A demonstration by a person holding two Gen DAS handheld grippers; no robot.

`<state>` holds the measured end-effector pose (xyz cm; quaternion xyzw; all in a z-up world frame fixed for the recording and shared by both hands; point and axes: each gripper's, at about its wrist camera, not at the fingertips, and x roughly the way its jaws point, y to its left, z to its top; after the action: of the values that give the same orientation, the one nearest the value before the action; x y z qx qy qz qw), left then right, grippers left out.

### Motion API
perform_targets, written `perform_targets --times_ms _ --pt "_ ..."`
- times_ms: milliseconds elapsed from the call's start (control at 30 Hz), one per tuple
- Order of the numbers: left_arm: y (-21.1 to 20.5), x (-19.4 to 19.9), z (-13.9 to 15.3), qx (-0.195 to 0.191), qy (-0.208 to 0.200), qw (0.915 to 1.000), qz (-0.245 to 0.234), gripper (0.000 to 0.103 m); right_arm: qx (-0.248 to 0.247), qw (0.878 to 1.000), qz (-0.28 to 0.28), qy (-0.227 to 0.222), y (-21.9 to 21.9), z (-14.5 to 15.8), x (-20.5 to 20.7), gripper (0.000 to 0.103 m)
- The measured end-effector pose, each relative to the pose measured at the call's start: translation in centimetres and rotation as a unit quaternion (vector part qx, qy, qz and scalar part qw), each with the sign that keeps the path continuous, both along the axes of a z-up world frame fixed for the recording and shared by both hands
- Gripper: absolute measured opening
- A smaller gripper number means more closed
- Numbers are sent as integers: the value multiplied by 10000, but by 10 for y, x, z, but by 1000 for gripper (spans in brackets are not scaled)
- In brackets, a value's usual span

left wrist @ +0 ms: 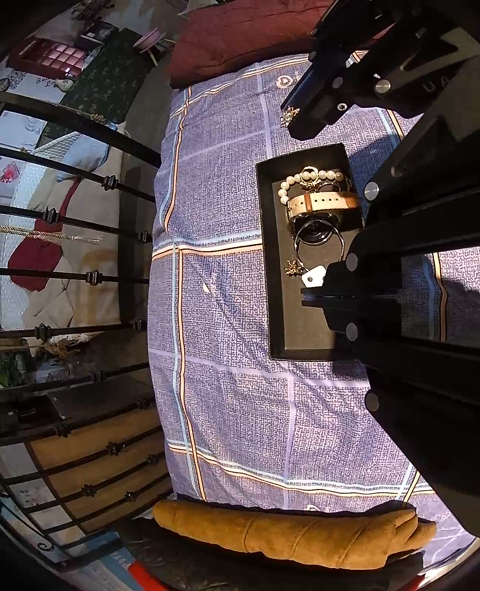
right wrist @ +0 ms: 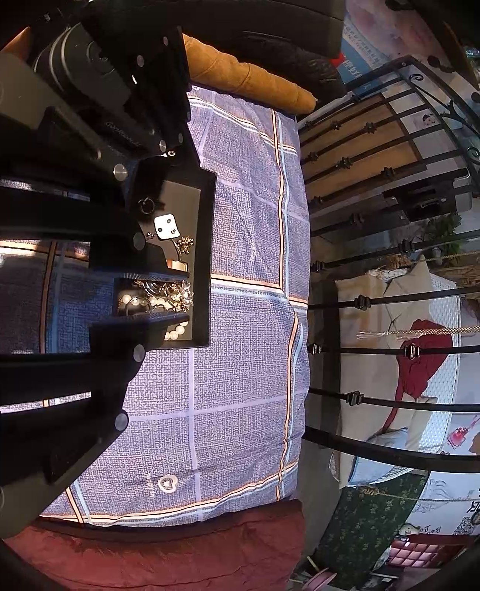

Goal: Organize jewelry
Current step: 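Lower the brooch into the box and open the right gripper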

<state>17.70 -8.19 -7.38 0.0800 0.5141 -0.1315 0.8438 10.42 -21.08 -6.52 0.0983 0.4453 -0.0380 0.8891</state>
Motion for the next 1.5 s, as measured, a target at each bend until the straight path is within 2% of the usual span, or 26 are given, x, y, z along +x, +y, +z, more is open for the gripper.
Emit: perform_targets --times_ms 833,1500 --pt "-6 22 -12 -25 61 10000 -6 0 -17 9998 -102 142 -3 -14 22 17" --pt "-6 20 -20 -4 155 9999 -16 0 -18 9997 -129 213 -4 -21 21 17"
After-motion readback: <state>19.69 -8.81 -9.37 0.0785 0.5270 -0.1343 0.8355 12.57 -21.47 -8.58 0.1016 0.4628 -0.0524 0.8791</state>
